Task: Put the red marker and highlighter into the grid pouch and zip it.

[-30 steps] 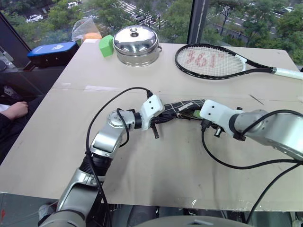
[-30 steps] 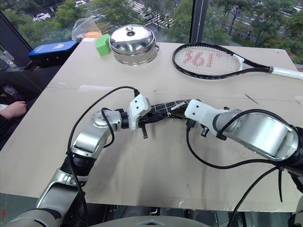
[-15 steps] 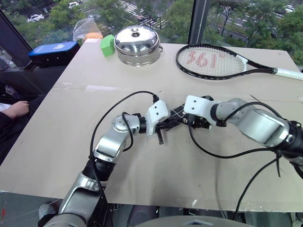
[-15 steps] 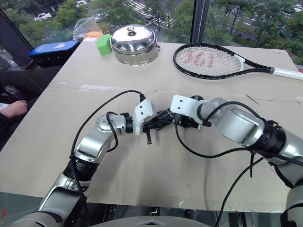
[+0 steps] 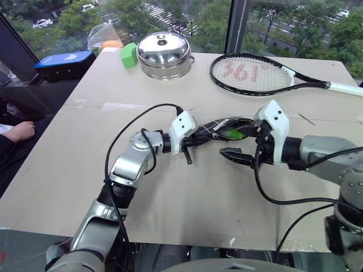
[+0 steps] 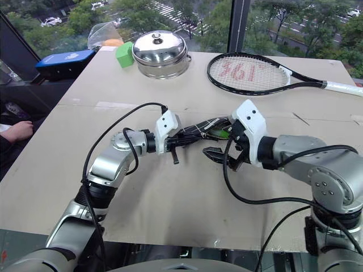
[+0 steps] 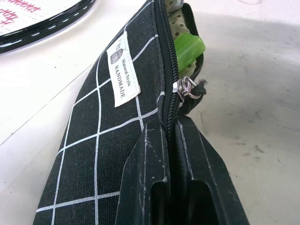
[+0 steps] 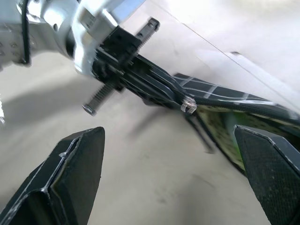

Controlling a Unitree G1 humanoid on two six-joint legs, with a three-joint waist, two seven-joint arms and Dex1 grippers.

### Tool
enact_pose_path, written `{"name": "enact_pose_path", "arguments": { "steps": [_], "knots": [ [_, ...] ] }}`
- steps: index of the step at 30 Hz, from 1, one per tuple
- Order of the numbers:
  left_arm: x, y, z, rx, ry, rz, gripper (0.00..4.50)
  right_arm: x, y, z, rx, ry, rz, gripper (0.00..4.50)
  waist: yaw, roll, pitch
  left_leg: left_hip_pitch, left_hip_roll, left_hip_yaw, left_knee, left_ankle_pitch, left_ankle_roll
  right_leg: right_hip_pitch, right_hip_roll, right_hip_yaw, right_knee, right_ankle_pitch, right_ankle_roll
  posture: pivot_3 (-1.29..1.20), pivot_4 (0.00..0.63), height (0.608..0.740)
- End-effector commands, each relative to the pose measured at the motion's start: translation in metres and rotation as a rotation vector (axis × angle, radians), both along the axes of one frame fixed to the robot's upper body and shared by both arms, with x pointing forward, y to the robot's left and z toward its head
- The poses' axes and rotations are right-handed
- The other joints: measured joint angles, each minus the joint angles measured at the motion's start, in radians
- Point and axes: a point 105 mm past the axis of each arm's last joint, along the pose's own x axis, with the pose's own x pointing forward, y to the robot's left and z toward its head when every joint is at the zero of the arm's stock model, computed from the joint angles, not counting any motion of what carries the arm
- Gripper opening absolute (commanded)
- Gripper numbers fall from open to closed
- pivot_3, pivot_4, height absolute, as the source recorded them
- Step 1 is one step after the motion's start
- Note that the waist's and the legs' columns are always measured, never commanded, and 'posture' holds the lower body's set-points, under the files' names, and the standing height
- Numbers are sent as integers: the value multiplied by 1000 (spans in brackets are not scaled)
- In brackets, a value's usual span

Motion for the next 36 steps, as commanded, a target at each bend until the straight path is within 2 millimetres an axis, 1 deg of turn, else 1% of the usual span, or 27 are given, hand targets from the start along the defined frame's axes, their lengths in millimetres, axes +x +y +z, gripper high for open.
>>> {"name": "enact_pose_path", "arguments": {
  "steps": [1,2,3,4,5,7,10,12,16,18,20,24,28,30,36],
  "knots": [
    [0,-6,14,-19,-50,-37,0,3,10,-8,27,5,-77,4456,0,0,0,0,0,0,0,0,0,0,0,0,0,0,0,0,150,740],
    [0,-7,14,-18,-51,-40,0,3,14,-13,31,18,-88,4456,0,0,0,0,0,0,0,0,0,0,0,0,0,0,0,0,150,740],
    [-1,-8,15,-17,-52,-43,0,4,17,-16,39,32,-99,3952,0,0,0,0,-1,0,0,0,0,-1,0,0,1,0,0,0,150,740],
    [-1,-8,15,-16,-53,-44,0,5,18,-18,43,40,-109,3699,0,0,0,0,-1,0,-1,0,0,-1,0,0,1,0,0,0,150,740],
    [-1,-8,15,-15,-54,-46,0,6,20,-20,45,43,-119,3207,-1,0,0,0,-1,1,-1,0,-1,-1,1,0,1,0,0,0,150,740],
    [-2,-8,15,-13,-54,-48,0,9,21,-21,45,40,-135,3207,-1,0,0,0,-1,2,-1,0,-1,-1,1,-1,1,0,0,0,150,740],
    [-2,-7,15,-11,-55,-50,0,7,27,-23,65,76,-117,3207,-2,0,0,0,-1,2,0,0,0,-1,1,-3,1,0,0,0,150,740],
    [-3,-7,15,-11,-56,-50,0,9,28,-26,71,93,-130,3207,-2,0,0,0,-1,2,0,0,0,-1,1,-2,2,0,0,0,150,740],
    [-4,-8,16,-12,-56,-53,0,16,25,-37,60,137,-180,3207,-2,0,0,0,-1,2,-1,0,0,-1,1,-2,1,0,0,0,150,740],
    [-5,-8,16,-12,-54,-55,0,23,20,-45,56,159,-230,3207,-2,0,0,0,-1,2,-1,0,0,-1,1,-2,1,0,0,0,150,740],
    [-5,-8,16,-12,-53,-57,0,28,18,-48,64,170,-254,3207,-2,0,0,0,-1,2,-1,0,0,-1,1,-3,2,0,0,0,150,740],
    [-6,-8,17,-10,-52,-61,0,36,21,-42,137,153,-267,3207,-3,0,0,0,-1,2,-1,0,0,-1,2,-2,2,0,0,0,150,740],
    [-6,-8,17,-10,-51,-62,0,39,24,-37,181,134,-263,3207,-3,0,0,1,-1,2,-1,0,0,-1,2,-2,1,0,0,0,150,740],
    [-7,-8,17,-9,-50,-63,0,40,29,-33,214,125,-239,3207,-3,0,0,1,-1,2,-1,0,0,-1,2,-2,1,0,0,0,150,740],
    [-7,-8,17,-9,-50,-63,0,42,37,-33,236,119,-212,3207,-3,0,0,1,-1,2,-1,0,0,-1,2,-2,1,0,0,0,150,740]
  ]
}}
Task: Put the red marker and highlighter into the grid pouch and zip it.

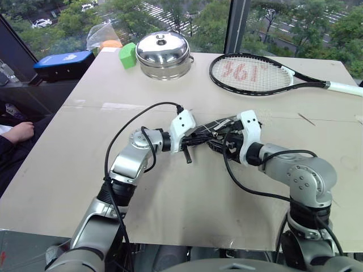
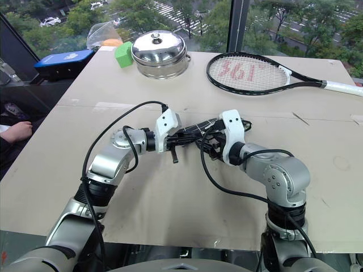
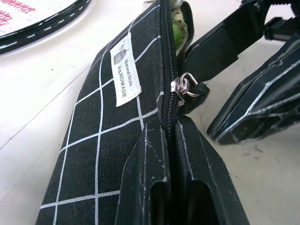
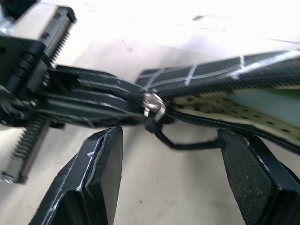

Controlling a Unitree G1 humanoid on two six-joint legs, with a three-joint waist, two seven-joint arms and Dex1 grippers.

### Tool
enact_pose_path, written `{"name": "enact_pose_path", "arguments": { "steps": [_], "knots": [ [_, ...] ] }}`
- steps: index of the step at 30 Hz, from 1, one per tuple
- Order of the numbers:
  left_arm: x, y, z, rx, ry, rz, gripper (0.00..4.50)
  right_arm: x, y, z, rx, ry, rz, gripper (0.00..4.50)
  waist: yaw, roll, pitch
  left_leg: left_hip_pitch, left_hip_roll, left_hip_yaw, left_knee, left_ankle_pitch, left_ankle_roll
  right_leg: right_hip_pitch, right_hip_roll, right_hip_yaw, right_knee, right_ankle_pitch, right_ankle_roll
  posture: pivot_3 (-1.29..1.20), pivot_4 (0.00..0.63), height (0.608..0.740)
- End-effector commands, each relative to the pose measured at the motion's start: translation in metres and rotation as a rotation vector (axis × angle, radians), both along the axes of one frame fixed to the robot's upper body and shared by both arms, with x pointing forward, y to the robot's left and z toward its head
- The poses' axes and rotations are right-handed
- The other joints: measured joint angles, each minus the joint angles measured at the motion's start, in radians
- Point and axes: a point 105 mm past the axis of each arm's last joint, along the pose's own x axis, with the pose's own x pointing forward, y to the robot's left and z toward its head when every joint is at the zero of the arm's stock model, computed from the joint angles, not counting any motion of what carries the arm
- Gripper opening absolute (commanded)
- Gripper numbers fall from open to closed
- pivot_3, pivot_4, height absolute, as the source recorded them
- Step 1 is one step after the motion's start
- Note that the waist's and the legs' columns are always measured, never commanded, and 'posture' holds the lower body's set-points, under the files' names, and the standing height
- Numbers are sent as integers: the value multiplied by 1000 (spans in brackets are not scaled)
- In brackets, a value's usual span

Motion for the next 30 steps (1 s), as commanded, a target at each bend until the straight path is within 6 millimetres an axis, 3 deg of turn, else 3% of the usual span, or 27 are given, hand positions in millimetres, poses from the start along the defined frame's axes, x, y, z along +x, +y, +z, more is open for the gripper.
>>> {"name": "enact_pose_path", "arguments": {
  "steps": [1,2,8,13,15,17,21,26,30],
  "knots": [
    [-6,-7,13,-18,-44,-40,0,2,7,13,33,-56,29,3207,0,0,0,0,0,0,0,0,0,0,0,0,0,0,0,0,150,740],
    [-6,-7,13,-18,-44,-40,0,3,9,12,36,-55,33,3207,0,0,0,0,0,0,0,0,0,0,0,0,0,0,0,0,150,740],
    [-8,-5,13,-14,-45,-39,0,4,14,11,45,-53,36,763,-1,0,0,0,0,0,0,0,0,0,0,0,0,0,0,0,150,740],
    [-9,-4,12,-5,-49,-43,0,4,14,10,60,-40,21,763,0,0,0,0,0,0,0,0,0,0,0,0,0,0,0,0,150,740],
    [-9,-4,12,-4,-49,-43,0,5,12,8,54,-29,5,60,-1,0,0,0,0,0,0,0,0,0,0,0,0,0,0,0,150,740],
    [-8,-2,11,-3,-49,-36,0,5,4,8,47,-29,-23,60,0,0,0,0,0,0,0,0,0,-1,0,0,0,0,0,0,150,740],
    [-3,5,8,18,-57,1,0,3,-26,15,35,-54,-132,60,2,0,0,0,0,0,0,0,0,-1,0,0,0,0,0,0,150,740],
    [3,11,5,37,-69,42,0,2,-89,16,-32,-35,-394,60,3,0,0,0,0,0,0,0,0,0,0,0,0,0,0,0,150,740],
    [4,10,-1,60,-94,36,0,-4,-144,6,-203,-9,-570,60,3,0,0,0,0,0,-1,0,0,0,0,0,-1,0,0,0,150,740]
  ]
}}
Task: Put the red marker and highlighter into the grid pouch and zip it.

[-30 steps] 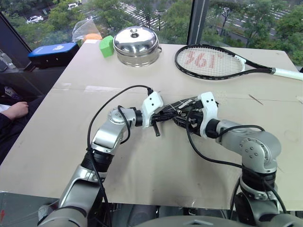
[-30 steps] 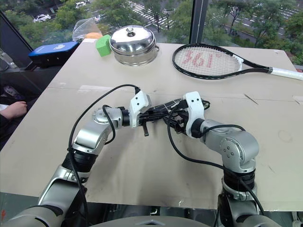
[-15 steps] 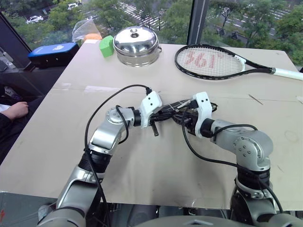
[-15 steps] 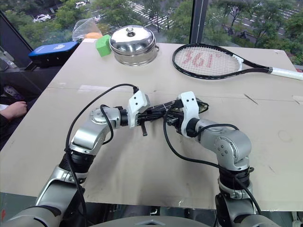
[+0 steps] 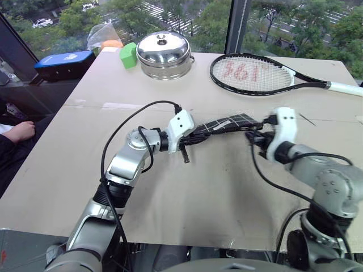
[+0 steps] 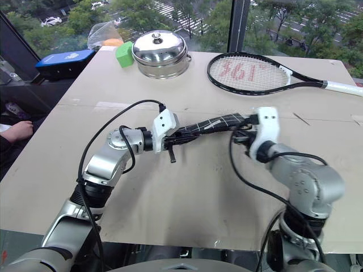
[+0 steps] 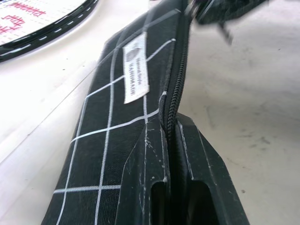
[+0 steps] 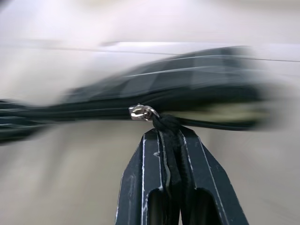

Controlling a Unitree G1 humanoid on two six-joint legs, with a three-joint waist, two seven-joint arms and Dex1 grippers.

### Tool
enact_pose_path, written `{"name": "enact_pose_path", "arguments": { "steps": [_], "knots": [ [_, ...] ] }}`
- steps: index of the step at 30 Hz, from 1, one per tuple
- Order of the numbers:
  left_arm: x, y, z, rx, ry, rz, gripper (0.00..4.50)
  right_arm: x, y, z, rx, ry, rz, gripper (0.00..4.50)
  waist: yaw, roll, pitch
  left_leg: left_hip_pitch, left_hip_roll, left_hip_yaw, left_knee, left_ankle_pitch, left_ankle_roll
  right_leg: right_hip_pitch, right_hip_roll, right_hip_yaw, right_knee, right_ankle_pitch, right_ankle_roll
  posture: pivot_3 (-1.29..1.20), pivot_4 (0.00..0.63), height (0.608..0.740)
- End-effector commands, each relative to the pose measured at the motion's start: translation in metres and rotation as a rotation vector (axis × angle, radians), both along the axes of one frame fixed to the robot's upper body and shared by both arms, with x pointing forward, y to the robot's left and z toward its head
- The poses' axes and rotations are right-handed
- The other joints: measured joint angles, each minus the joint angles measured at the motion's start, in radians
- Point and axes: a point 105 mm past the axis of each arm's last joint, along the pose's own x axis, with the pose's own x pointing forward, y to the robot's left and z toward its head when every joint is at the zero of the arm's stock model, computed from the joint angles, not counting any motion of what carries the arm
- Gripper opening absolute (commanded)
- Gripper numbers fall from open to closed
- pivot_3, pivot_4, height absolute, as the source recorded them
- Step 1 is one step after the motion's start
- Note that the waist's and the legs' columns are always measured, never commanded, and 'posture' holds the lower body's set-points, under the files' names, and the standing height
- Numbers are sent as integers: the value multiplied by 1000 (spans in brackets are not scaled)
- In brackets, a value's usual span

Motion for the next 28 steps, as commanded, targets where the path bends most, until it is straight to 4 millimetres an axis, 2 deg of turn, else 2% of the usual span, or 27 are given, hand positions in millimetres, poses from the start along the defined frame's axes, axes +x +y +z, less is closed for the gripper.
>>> {"name": "enact_pose_path", "arguments": {
  "steps": [1,3,5,8,10,12,14,18,19,20,25,28],
  "knots": [
    [2,1,-2,28,-46,-2,0,-5,-41,5,-115,-15,-149,60,-1,0,0,0,0,0,0,0,0,0,0,0,0,0,0,0,150,740],
    [1,-3,-5,50,-83,-27,0,-6,-40,4,-188,-32,-115,60,-4,0,0,0,0,1,-1,0,0,0,0,1,0,0,0,0,150,740],
    [2,-5,-7,64,-121,-37,0,-7,-20,12,-82,-128,-16,60,-4,0,0,0,0,1,-2,0,0,-1,0,1,0,0,0,0,150,740],
    [1,-6,-10,65,-160,-72,0,-12,-12,8,-168,-164,82,60,-2,1,0,0,1,1,-3,0,0,-2,1,2,0,0,0,0,150,740],
    [-7,-2,-2,-32,-124,-115,682,-25,-14,1,-269,-180,183,584,-1,0,0,0,0,2,-2,0,0,-2,0,3,-1,0,0,0,150,740],
    [-21,12,3,-121,-45,-155,1331,-41,-18,1,-251,-216,257,1242,2,-1,-1,-1,0,2,-2,-1,2,-2,0,3,-2,0,0,0,150,740],
    [-30,28,2,-161,49,-149,2298,-54,-29,3,-223,-246,266,2198,-2,-2,-1,-1,2,2,-2,-1,2,-1,0,5,-4,-1,1,0,150,740],
    [-57,68,-2,-201,204,-123,4271,-95,-61,-3,-261,-264,331,4182,-1,-1,-1,1,2,2,-2,-2,2,0,0,5,-4,-1,1,0,150,740],
    [-65,81,-5,-192,236,-99,4483,-107,-73,-3,-286,-269,330,4458,-1,0,-1,2,2,2,-2,-2,2,1,0,5,-4,-1,1,0,150,740],
    [-72,93,-8,-179,261,-62,4483,-119,-83,-3,-316,-272,339,4458,-1,0,-1,3,3,2,-2,-2,2,2,0,6,-4,-2,2,0,150,740],
    [-97,125,-18,-107,324,44,4483,-155,-112,4,-433,-275,361,4458,1,4,2,5,4,1,-2,-5,-3,3,-6,8,-7,-6,1,0,150,740],
    [-106,132,-18,-100,344,64,4483,-164,-118,5,-451,-270,370,4458,2,6,3,6,4,0,-3,-5,-4,3,-7,10,-7,-6,1,0,150,740]
  ]
}}
